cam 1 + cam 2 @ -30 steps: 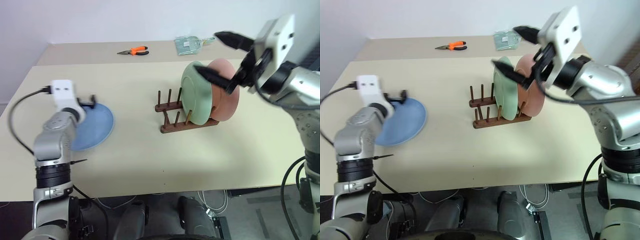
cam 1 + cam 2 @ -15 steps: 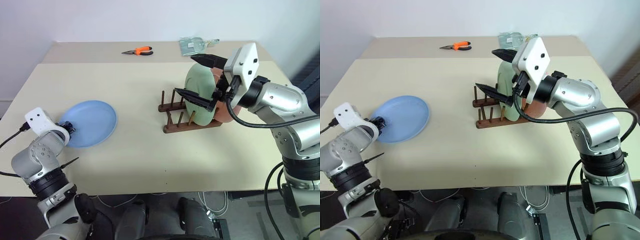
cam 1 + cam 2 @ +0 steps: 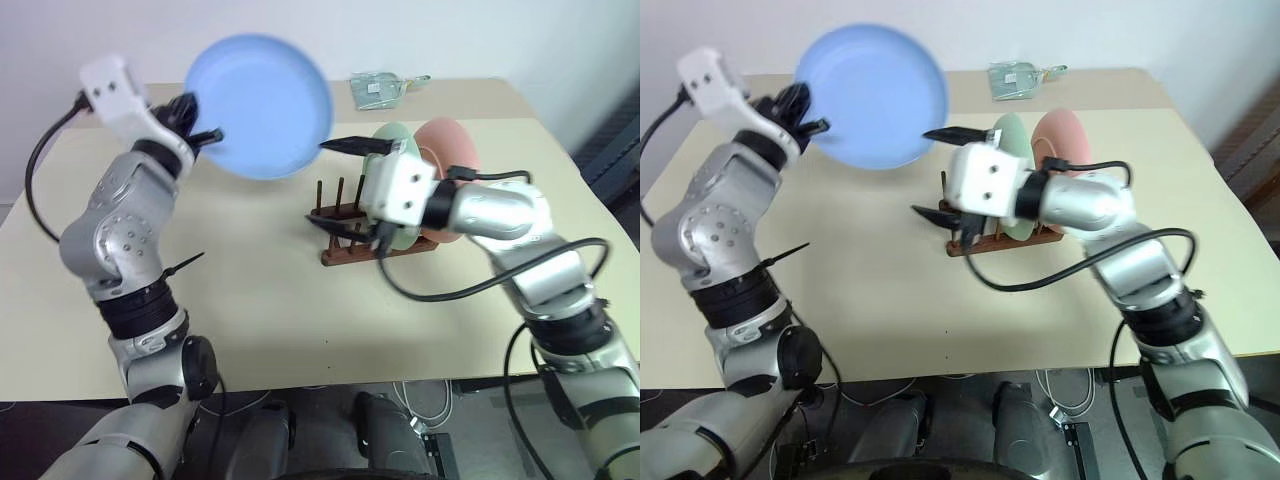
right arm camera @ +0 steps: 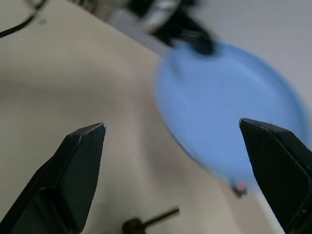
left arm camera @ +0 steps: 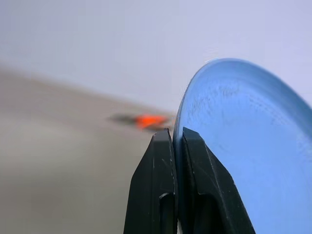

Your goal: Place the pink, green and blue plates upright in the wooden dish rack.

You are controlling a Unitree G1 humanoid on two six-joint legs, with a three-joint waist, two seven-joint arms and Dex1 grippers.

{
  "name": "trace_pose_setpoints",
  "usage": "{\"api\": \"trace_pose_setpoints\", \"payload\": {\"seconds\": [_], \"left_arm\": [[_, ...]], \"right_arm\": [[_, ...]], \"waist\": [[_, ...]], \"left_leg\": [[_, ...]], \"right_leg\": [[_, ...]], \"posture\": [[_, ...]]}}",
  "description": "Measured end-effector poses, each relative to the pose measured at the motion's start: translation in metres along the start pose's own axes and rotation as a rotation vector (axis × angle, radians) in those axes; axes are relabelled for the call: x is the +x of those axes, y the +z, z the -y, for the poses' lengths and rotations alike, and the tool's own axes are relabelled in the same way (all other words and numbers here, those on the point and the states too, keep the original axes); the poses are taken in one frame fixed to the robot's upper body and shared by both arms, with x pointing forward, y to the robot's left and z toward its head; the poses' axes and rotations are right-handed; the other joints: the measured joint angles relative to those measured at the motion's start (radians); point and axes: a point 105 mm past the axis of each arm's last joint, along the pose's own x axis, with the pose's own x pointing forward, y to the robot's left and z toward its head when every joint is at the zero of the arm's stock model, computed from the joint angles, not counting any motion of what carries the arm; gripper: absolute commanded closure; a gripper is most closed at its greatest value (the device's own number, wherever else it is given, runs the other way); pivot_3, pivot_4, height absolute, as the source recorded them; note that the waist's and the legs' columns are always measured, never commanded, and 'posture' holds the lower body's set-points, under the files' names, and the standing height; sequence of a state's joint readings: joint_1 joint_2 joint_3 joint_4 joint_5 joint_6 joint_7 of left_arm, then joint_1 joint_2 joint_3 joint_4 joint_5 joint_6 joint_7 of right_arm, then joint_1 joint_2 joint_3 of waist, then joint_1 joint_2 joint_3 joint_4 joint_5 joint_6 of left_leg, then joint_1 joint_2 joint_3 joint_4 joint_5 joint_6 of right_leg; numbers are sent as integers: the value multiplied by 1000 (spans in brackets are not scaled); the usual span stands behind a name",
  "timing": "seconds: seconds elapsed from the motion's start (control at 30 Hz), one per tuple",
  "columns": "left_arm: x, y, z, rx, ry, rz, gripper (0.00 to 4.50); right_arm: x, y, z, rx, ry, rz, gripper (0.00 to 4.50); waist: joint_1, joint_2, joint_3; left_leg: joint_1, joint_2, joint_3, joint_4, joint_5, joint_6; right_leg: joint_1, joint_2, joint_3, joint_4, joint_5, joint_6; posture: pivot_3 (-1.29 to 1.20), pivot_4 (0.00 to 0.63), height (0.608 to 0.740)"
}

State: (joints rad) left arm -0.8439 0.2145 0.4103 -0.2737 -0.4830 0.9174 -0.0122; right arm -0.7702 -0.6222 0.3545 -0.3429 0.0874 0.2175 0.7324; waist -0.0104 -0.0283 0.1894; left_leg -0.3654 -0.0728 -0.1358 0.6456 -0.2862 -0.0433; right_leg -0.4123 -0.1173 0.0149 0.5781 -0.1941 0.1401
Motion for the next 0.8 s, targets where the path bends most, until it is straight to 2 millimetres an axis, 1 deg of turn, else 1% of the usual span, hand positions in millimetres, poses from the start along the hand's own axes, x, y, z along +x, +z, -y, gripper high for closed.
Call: {"api": "trace_pose_setpoints", "payload": {"seconds": [0.03, 0.1, 0.17, 0.2, 0.27, 0.3, 0.37, 0.43, 0.47, 0.5, 0.53, 0.57, 0.63, 0.67, 0.7, 0.8], "left_arm": [[1, 2, 11, 11, -42, 2, 4448], [2, 1, 24, 6, -83, -10, 4448], [2, -3, 27, 2, -88, -31, 4448], [2, -5, 28, 2, -90, -41, 4483], [2, -7, 33, -2, -102, -50, 4500], [1, -7, 34, 1, -105, -49, 4500], [0, -7, 35, 8, -102, -52, 4500], [-1, -10, 31, 12, -91, -62, 4500], [-1, -12, 30, 11, -87, -67, 4171], [-1, -12, 28, 8, -84, -65, 3818], [-1, -9, 28, -3, -89, -49, 3485], [-1, -6, 27, -17, -85, -32, 2955], [0, 8, 15, -74, -36, 47, 1865], [0, 15, 8, -91, -9, 83, 1482], [0, 25, -3, -103, 40, 133, 1482], [-8, 47, -50, -43, 229, 241, 1482]], "right_arm": [[6, -4, 1, -44, -6, -21, 0], [12, -16, 6, -111, -25, -67, 0], [14, -23, 9, -149, -36, -92, 0], [15, -25, 8, -165, -33, -100, 254], [18, -29, 5, -195, -23, -113, 908], [18, -31, 5, -205, -22, -118, 1317], [19, -31, 5, -218, -23, -121, 2452], [19, -30, 5, -229, -23, -120, 3428], [19, -30, 5, -235, -24, -122, 4000], [19, -31, 4, -242, -17, -125, 4450], [20, -31, 2, -240, -14, -125, 4500], [20, -31, 3, -242, -17, -124, 4500], [20, -29, 6, -233, -36, -117, 4500], [20, -28, 7, -227, -47, -111, 4500], [19, -25, 11, -207, -69, -92, 4500], [15, -16, 25, -124, -141, -35, 4500]], "waist": [[-2, 0, 0], [-2, 0, 0], [-2, 0, 0], [-2, 0, 0], [-2, 0, 0], [-2, 0, 0], [-2, 0, 0], [-2, 0, 0], [-2, 0, 0], [-2, 0, 0], [-2, 0, 0], [-2, 0, 0], [-1, 0, 0], [-1, 0, 0], [-3, 0, 0], [-6, 0, 0]], "left_leg": [[0, 0, 0, 0, 0, 0], [0, 0, 0, 0, 0, 0], [0, 0, -1, 0, 0, 0], [0, 0, -1, 0, 0, 0], [0, 0, -1, 0, 0, 0], [0, 0, -1, 0, 0, 0], [0, 0, -1, 0, 0, 0], [0, 0, -1, 0, 0, 0], [0, 0, -1, 0, 0, 0], [0, 0, -1, 0, 0, 0], [0, 0, -1, 0, 0, 0], [0, 0, -1, 0, 1, -1], [0, 0, -1, 0, 1, -1], [0, 0, -1, 0, 1, -1], [1, 0, -1, -1, 1, -1], [3, 0, -1, -3, 3, -6]], "right_leg": [[0, 0, 0, 0, 1, -1], [0, 0, 0, 0, 1, -2], [0, 0, 0, 1, 1, -2], [0, 1, 0, 1, 1, -2], [0, 1, 0, 0, 1, -2], [0, 1, 1, 0, 1, -2], [0, 1, 1, 1, 1, -2], [0, 1, 1, 1, 1, -2], [0, 1, 1, 1, 1, -2], [0, 1, 0, 1, 1, -2], [0, 1, 0, 1, 1, -2], [0, 1, 1, 1, 1, -2], [0, 1, 1, 1, 1, -2], [0, 1, 1, 1, 1, -2], [0, 1, 1, 1, 1, -2], [0, 1, 1, 1, 1, -2]], "posture": [[0, 150, 740], [0, 150, 740], [0, 150, 740], [0, 150, 740], [0, 150, 740], [0, 150, 740], [0, 150, 740], [0, 150, 740], [0, 150, 740], [0, 150, 740], [0, 150, 740], [0, 150, 740], [0, 150, 740], [0, 150, 740], [0, 150, 740], [0, 150, 740]]}}
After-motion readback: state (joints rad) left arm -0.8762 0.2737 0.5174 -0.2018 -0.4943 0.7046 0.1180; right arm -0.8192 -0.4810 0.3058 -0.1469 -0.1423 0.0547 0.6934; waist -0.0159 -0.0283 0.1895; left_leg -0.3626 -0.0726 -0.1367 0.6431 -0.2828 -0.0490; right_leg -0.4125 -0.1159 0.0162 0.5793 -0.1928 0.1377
